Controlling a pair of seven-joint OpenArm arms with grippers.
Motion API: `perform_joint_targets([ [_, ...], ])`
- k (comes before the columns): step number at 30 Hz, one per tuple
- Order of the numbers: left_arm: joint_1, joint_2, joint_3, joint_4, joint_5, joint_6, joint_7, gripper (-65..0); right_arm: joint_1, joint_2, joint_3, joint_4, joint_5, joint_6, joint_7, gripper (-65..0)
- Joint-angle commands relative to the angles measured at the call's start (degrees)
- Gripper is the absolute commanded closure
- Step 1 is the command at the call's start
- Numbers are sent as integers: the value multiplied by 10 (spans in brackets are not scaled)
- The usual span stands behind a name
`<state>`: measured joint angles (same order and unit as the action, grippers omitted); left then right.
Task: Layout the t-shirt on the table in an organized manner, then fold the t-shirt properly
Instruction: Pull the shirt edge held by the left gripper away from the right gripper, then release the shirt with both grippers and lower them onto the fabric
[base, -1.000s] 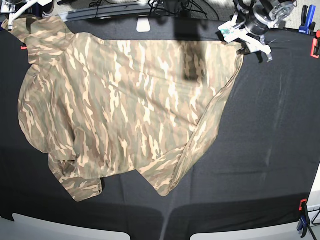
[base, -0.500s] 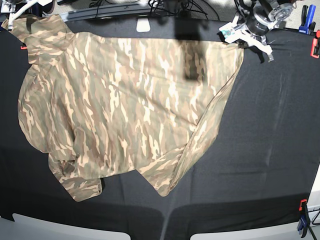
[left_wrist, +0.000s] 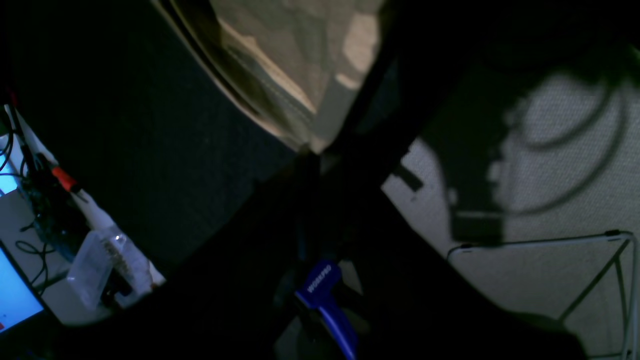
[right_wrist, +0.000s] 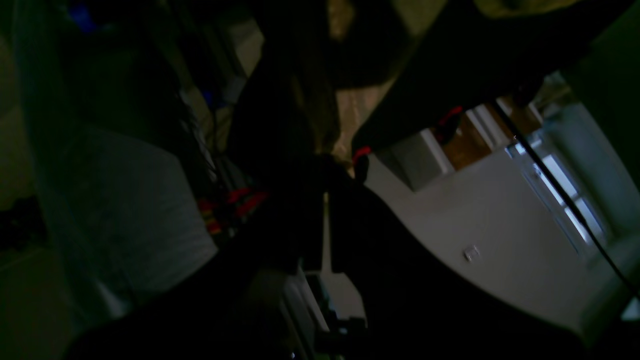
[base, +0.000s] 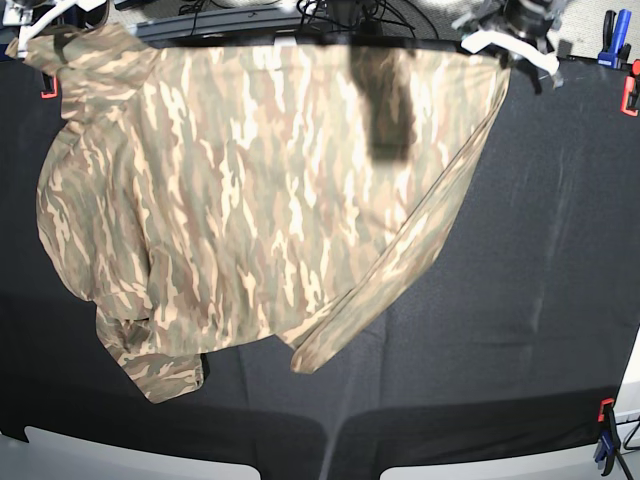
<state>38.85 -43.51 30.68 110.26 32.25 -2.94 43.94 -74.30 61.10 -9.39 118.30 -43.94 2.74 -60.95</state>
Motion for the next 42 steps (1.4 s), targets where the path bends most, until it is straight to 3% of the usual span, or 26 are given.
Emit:
perform_joint_targets([
  [1, 9, -7, -2, 5, -3, 0, 15, 0, -7, 5, -6, 6, -7, -2, -10, 0],
  [11, 9, -7, -2, 5, -1, 0, 15, 0, -7, 5, -34, 6, -7, -5, -10, 0],
  [15, 9, -7, -2, 5, -2, 5, 15, -241, -7, 5, -34, 6, -10, -58, -10, 0],
  [17, 9, -6, -2, 5, -1, 39, 18, -302, -7, 5, -34, 6, -11, -85, -11, -93],
  [20, 8, -6, -2, 7, -1, 65, 90, -306, -7, 5, -34, 6, -12, -118, -16, -180],
  [23, 9, -2, -2, 11, -1, 106, 207, -306, -7, 5, -34, 6, -56, -150, -16, -180],
  [25, 9, -2, -2, 12, -1, 130, 243, -306, -7, 5, -34, 6, -98, -174, -16, -180],
  [29, 8, -2, -2, 12, 22, 144, 246, -306, -7, 5, -34, 9, -159, -214, -13, -180],
  [37, 8, -2, -3, 12, 173, 186, 257, -306, -3, 5, -33, 41, -182, -269, -40, -180],
  [42, 8, -2, -3, 12, 254, 224, 256, -306, 59, 5, -33, 41, -187, -292, -55, -180],
])
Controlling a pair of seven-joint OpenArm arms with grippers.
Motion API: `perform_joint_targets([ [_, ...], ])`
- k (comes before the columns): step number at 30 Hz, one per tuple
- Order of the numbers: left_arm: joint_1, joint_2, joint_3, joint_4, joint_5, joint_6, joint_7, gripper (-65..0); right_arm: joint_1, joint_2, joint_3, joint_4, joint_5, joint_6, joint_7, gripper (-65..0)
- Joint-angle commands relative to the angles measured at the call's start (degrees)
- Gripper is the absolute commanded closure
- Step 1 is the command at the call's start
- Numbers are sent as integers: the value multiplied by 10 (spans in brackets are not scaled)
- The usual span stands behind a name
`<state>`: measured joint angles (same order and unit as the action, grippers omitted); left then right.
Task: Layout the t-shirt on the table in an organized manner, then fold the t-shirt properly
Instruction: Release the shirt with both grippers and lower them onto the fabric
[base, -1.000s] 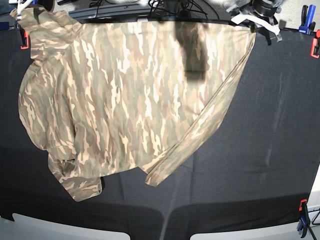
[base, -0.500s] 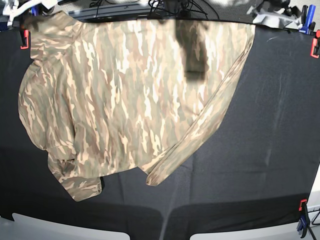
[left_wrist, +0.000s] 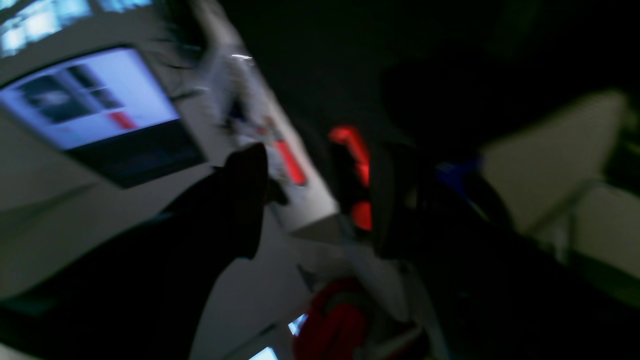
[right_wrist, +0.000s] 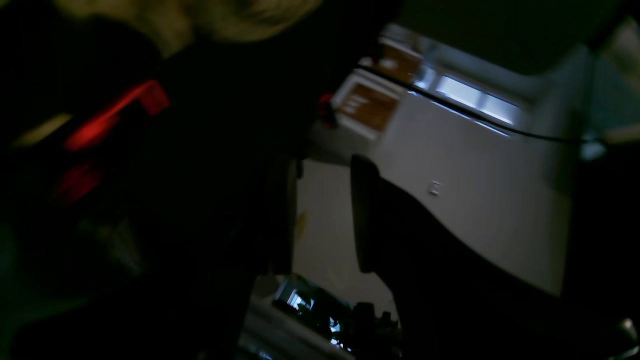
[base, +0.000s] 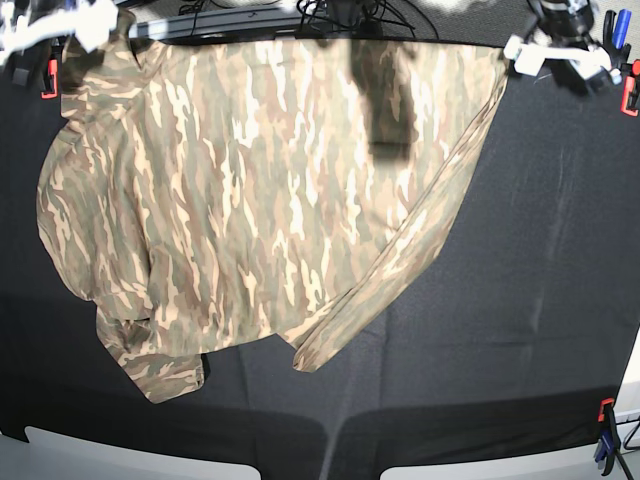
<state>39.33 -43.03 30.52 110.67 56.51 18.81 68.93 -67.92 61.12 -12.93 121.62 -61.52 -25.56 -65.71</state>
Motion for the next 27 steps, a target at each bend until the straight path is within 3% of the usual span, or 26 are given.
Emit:
perform_joint_targets([
  [1, 2, -7, -2, 7, 30, 16, 5, -306, 8, 4, 2, 8, -11, -16, -7, -180],
  [7, -28, -7, -2, 7, 165, 100, -13, -306, 98, 4, 2, 8, -31, -83, 1, -180],
  [11, -76, -7, -2, 7, 160, 117, -49, -306, 161, 4, 2, 8, -29, -112, 2, -180],
  [15, -140, -7, -2, 7, 120, 119, -113, -306, 219, 4, 2, 8, -28, -144, 17, -180],
  [20, -230, -5, -2, 7, 27, 119, -190, -306, 292, -3, 2, 8, -28, -144, 35, -180],
  [27, -343, 50, -2, 7, -177, 103, -243, -306, 387, -82, 2, 8, 41, -144, 43, -180],
])
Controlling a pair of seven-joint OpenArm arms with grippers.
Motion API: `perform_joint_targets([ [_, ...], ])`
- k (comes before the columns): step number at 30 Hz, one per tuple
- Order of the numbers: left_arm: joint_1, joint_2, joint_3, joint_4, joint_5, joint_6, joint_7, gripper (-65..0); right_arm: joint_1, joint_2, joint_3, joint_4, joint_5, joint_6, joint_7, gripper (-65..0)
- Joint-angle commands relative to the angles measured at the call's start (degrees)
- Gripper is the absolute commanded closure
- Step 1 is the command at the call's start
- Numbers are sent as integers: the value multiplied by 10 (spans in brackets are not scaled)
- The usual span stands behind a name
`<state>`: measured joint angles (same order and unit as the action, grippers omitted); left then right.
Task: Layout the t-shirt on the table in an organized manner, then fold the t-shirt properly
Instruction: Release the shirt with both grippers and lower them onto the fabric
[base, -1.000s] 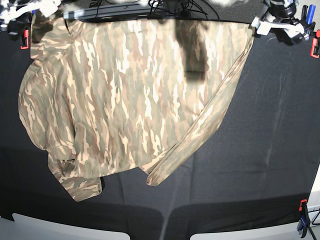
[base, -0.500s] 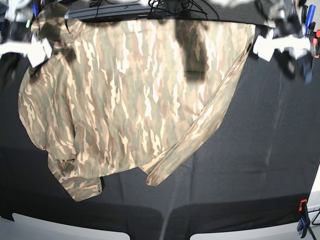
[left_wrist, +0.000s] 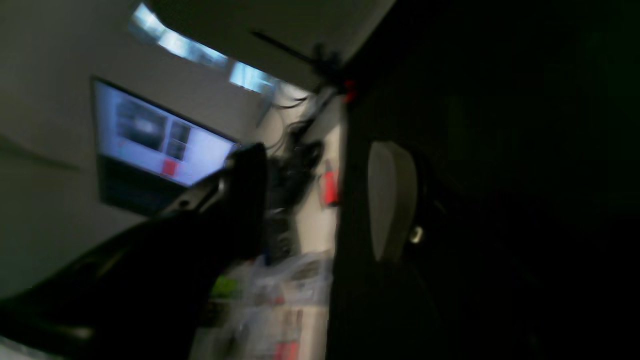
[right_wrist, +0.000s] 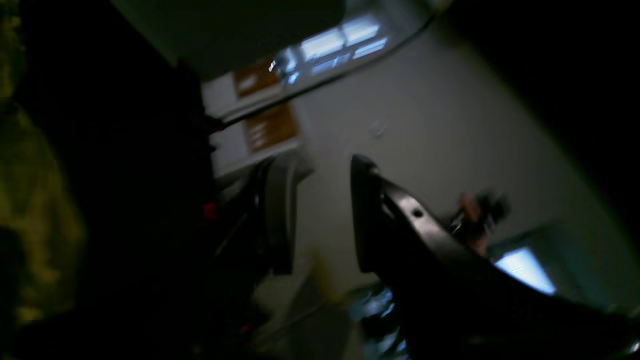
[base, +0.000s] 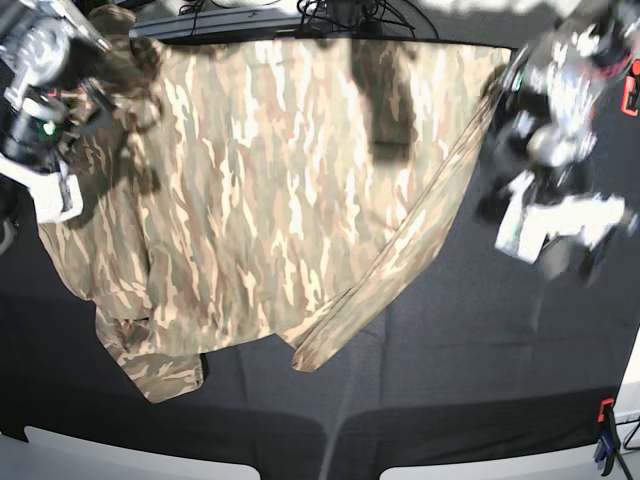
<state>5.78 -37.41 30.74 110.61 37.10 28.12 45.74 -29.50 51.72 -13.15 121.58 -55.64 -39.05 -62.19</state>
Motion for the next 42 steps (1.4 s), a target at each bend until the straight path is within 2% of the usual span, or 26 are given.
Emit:
perform_joint_targets([
  [1, -22, 5, -4, 8, -15, -6, -27, -306, 13, -2, 4, 8, -7, -10, 12, -180],
  [4, -64, 39, -4, 8, -128, -57, -82, -306, 43, -52, 4, 8, 36, -5, 37, -180],
  [7, -108, 71, -4, 7, -246, -120, -110, -306, 69, -99, 4, 7, 113, 27, 70, -180],
  [10, -152, 105, -4, 7, -334, -196, -108, -306, 85, -138, 4, 5, 196, 92, 103, -180],
  [13, -185, 133, -4, 7, -390, -230, -106, -306, 92, -167, 4, 5, 259, 182, 115, -180],
  [15, -204, 147, -4, 1, -412, -249, -106, -306, 92, -181, 4, 5, 279, 220, 114, -180],
  [17, -223, 161, -4, -21, -428, -265, -107, -305, 92, -196, 4, 5, 280, 233, 109, -180],
  [21, -265, 196, -4, -115, -464, -301, -106, -305, 92, -230, 7, 5, 255, 233, 103, -180],
  [26, -330, 255, -4, -267, -513, -330, -95, -305, 92, -279, 52, 5, 252, 232, 104, -180],
  [29, -367, 297, -3, -343, -513, -343, -98, -305, 92, -304, 94, 5, 256, 232, 104, -180],
  [34, -418, 373, -3, -475, -402, -342, -136, -306, 92, -322, 149, 5, 275, 232, 103, -180],
  [37, -450, 412, -3, -559, -362, -342, -173, -306, 92, -322, 158, 5, 330, 232, 103, -180],
  [42, -518, 444, -3, -708, -351, -341, -235, -305, 91, -322, 158, 5, 373, 233, 87, -180],
])
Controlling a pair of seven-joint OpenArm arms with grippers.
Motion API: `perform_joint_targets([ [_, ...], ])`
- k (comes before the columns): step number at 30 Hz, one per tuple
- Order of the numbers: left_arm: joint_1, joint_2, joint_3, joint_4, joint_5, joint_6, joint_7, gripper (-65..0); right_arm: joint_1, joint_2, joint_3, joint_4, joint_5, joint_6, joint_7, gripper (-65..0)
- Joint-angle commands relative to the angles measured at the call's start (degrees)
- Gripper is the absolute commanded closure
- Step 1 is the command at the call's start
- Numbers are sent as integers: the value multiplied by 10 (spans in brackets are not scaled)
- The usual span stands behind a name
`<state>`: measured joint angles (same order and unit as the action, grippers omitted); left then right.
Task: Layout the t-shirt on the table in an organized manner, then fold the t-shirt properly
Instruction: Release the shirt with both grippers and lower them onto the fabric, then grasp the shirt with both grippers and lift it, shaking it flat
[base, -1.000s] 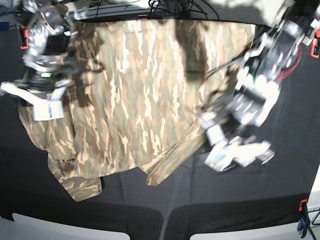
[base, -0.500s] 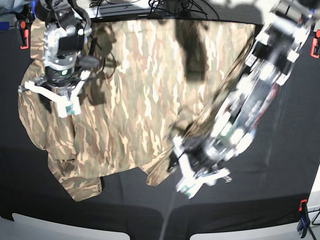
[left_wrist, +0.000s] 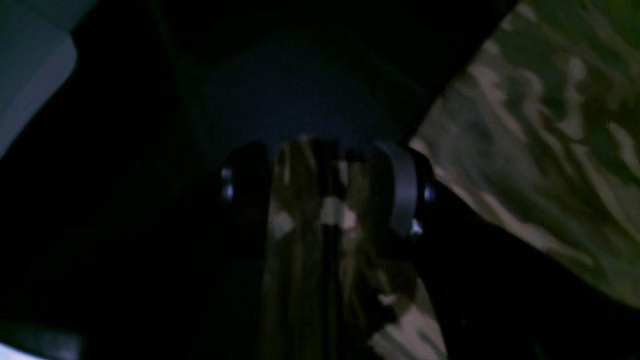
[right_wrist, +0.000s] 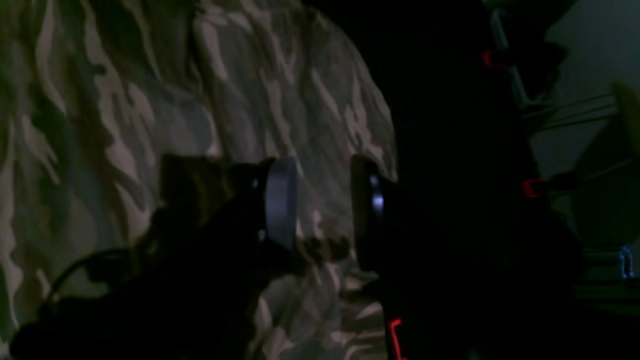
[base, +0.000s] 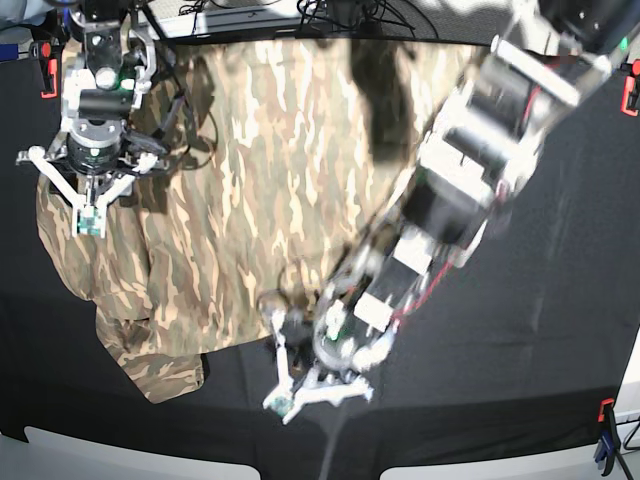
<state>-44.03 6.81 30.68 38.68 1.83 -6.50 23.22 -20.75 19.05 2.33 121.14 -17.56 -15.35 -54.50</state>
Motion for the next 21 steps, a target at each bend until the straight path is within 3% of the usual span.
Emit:
perform_joint_targets([
  [1, -34, 5, -3, -19, -1, 7, -15, -306, 4, 5, 3, 10, -8, -3, 4, -180],
  [6, -79, 8, -3, -138, -39, 9, -23, -305, 4, 5, 3, 10, -8, -3, -15, -180],
  [12, -55, 8, -3, -191, -73, 9, -21, -306, 4, 5, 3, 10, -8, -3, -15, -180],
  [19, -8, 6, -3, -191, -51, 9, -23, -303, 4, 5, 3, 10, -8, -3, -15, -180],
  [21, 0, 6, -3, -191, -25, 14, -23, -237, 4, 5, 3, 10, -8, -3, -15, -180],
])
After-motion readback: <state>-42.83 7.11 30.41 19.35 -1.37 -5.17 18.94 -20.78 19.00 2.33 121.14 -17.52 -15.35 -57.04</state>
